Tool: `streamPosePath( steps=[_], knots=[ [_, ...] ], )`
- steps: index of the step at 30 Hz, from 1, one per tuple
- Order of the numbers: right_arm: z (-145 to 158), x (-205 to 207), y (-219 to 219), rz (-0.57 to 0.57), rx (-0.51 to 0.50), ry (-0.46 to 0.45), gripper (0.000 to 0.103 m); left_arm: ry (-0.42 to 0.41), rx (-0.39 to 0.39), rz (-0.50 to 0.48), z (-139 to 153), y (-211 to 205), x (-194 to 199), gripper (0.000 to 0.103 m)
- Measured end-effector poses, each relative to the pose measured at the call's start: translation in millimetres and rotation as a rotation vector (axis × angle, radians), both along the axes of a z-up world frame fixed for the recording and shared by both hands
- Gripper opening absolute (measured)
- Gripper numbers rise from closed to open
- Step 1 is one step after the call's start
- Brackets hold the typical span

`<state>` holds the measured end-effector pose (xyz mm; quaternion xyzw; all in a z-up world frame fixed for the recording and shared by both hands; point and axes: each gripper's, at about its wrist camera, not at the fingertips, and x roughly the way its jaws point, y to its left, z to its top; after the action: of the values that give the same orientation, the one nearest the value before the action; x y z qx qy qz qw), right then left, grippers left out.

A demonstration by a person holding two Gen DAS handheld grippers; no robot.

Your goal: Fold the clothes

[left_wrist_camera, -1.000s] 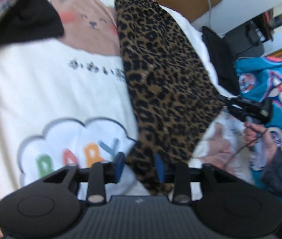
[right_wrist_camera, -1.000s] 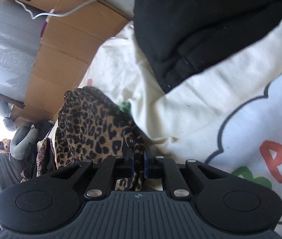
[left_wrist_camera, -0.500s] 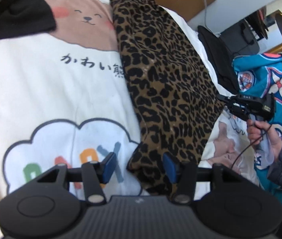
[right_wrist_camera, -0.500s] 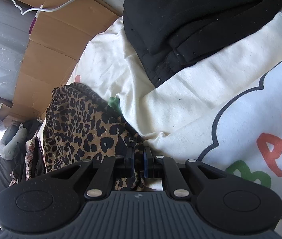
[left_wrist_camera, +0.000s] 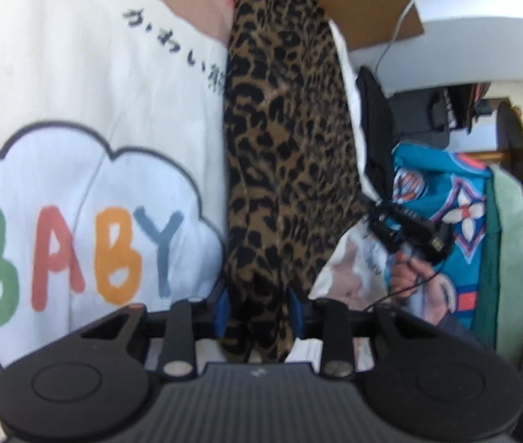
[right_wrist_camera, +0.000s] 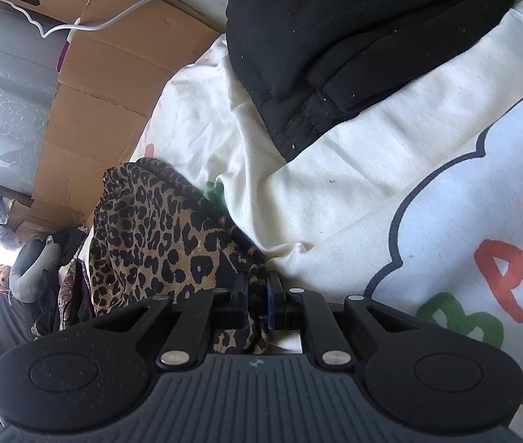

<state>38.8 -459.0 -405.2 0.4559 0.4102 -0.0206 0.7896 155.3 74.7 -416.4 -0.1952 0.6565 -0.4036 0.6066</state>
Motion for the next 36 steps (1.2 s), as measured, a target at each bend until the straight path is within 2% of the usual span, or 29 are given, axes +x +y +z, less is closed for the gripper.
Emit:
streamPosePath(
  steps=[2,4,9,10,12,14,18,23,27,30,36],
  knots=[
    [-1,0,0,-0.005,0.004,0.003,0.008,-0.008,0.022,-0.021,-3,-6,-4,0.041],
    [-3,0,-1,-0.012,0.01,0.005,0.01,0.002,0.012,-0.022,-3,-11,-7,0.045],
    [-6,1,-1,-0.033,0.02,0.005,0.011,-0.004,0.003,-0.037,-1,-20,-11,0.046],
    [-7,1,-1,-0.035,0.021,0.004,0.011,0.002,-0.002,-0.028,-1,-18,-11,0.043],
    [-8,1,-1,-0.033,0.018,0.003,0.01,0.015,-0.009,-0.011,-3,-14,-11,0.022],
    [-7,1,0,-0.027,0.014,0.004,0.008,0.024,-0.008,-0.006,-4,-11,-12,0.008],
    [3,0,3,-0.008,-0.008,-0.007,0.006,0.053,-0.034,0.021,-3,-3,-12,0.005],
    [16,-15,9,-0.024,0.029,-0.026,0.006,0.045,-0.079,0.047,14,12,1,0.004],
    [19,-29,22,-0.021,0.06,-0.009,0.005,-0.013,-0.08,0.053,33,26,17,0.004],
    [20,-41,31,-0.027,0.097,-0.005,0.005,-0.03,-0.078,0.079,42,38,27,0.004],
    [22,-60,50,-0.023,0.157,0.018,0.005,-0.045,-0.05,0.058,51,50,33,0.004]
  ],
)
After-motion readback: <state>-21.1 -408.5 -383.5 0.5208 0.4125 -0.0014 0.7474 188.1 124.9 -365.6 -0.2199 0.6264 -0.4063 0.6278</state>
